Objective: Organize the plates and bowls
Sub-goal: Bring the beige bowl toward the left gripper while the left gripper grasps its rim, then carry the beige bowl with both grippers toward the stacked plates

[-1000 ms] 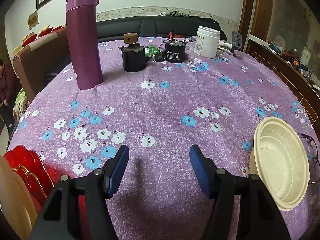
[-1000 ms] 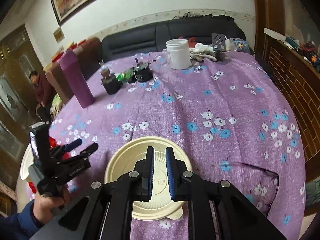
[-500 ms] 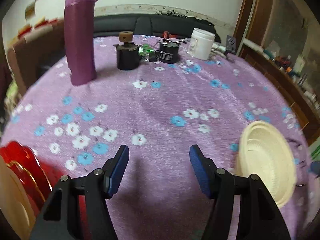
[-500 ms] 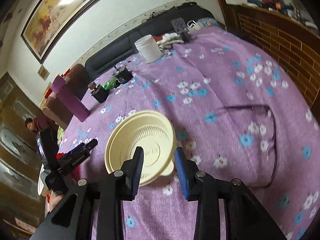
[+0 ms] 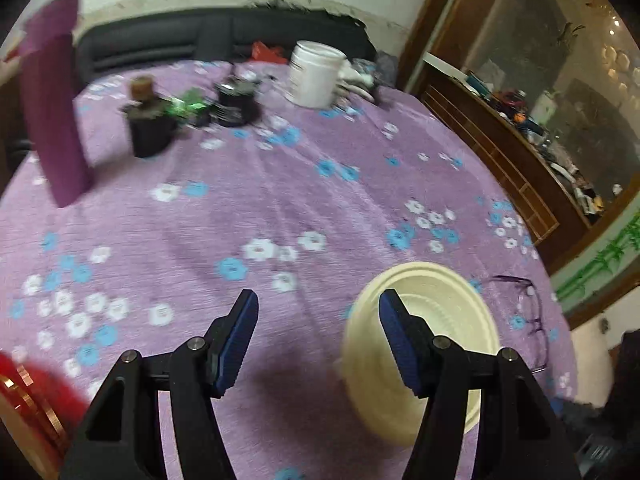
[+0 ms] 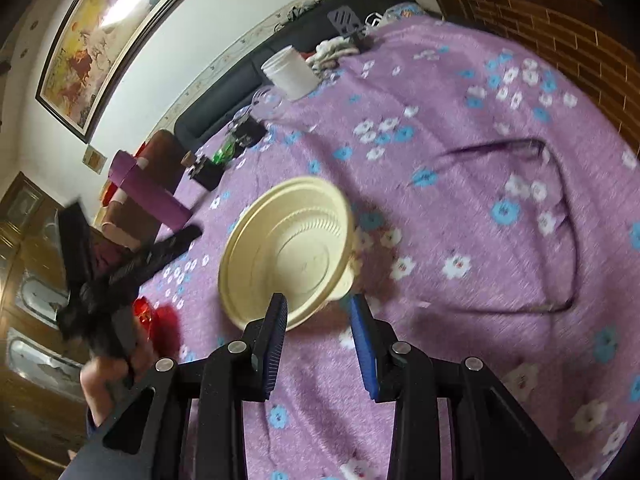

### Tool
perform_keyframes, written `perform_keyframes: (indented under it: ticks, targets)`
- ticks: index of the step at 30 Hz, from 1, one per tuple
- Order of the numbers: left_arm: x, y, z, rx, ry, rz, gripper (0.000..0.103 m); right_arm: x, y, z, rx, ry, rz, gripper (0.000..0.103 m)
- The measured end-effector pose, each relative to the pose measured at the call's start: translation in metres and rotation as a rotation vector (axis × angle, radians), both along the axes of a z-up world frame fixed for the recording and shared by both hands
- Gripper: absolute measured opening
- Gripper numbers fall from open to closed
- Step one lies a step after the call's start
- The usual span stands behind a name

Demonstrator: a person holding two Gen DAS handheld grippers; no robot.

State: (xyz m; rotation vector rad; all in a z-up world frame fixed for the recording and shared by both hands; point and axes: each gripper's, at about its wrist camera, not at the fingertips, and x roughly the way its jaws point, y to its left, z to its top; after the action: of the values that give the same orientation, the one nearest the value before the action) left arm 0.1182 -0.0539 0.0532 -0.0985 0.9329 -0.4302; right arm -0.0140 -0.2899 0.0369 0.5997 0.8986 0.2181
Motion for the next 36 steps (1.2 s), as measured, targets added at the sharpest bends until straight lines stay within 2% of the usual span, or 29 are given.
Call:
perform_keyframes:
  ticks: [3, 5, 7, 11, 15, 20, 24, 29, 30, 31, 32, 36]
  targets:
    - [0.010, -0.012, -0.013, 0.019, 0.024, -0.026, 0.060, 0.001, 0.008, -0.008, 0.020, 0.020, 0.019, 0.035]
    - [0.014, -0.016, -0.021, 0.023, 0.042, -0.039, 0.049, 0.004, 0.010, -0.011, 0.028, 0.028, 0.024, 0.035]
    - [0.016, -0.019, -0.028, 0.021, 0.061, -0.051, 0.045, 0.006, 0.013, -0.013, 0.018, 0.034, 0.024, 0.035]
    - [0.007, -0.023, -0.035, 0.021, 0.081, -0.102, 0.025, 0.014, 0.016, -0.015, -0.007, 0.034, 0.014, 0.035]
    - [-0.015, -0.029, -0.036, 0.042, 0.062, -0.152, 0.025, 0.019, 0.015, -0.010, -0.069, 0.012, -0.006, 0.035]
    - [-0.032, -0.031, -0.032, 0.064, 0.029, -0.170, 0.025, 0.024, 0.009, -0.006, -0.113, -0.006, -0.037, 0.034]
    - [-0.026, -0.032, -0.032, 0.125, -0.010, -0.135, 0.025, 0.027, 0.008, -0.005, -0.113, -0.009, -0.038, 0.034]
    - [-0.018, -0.033, -0.039, 0.123, -0.005, -0.125, 0.024, 0.023, 0.007, -0.008, -0.125, 0.004, -0.040, 0.033]
    - [-0.019, -0.033, -0.040, 0.119, -0.007, -0.128, 0.023, 0.023, 0.007, -0.010, -0.122, 0.009, -0.038, 0.031]
    - [-0.022, -0.034, -0.040, 0.118, -0.010, -0.135, 0.017, 0.023, 0.007, -0.012, -0.114, 0.014, -0.035, 0.023]
    - [-0.025, -0.035, -0.039, 0.119, -0.015, -0.138, 0.014, 0.024, 0.007, -0.013, -0.109, 0.012, -0.029, 0.020]
    - [-0.039, -0.030, -0.029, 0.144, -0.073, -0.115, 0.014, 0.022, 0.013, -0.009, -0.146, -0.014, -0.031, 0.016]
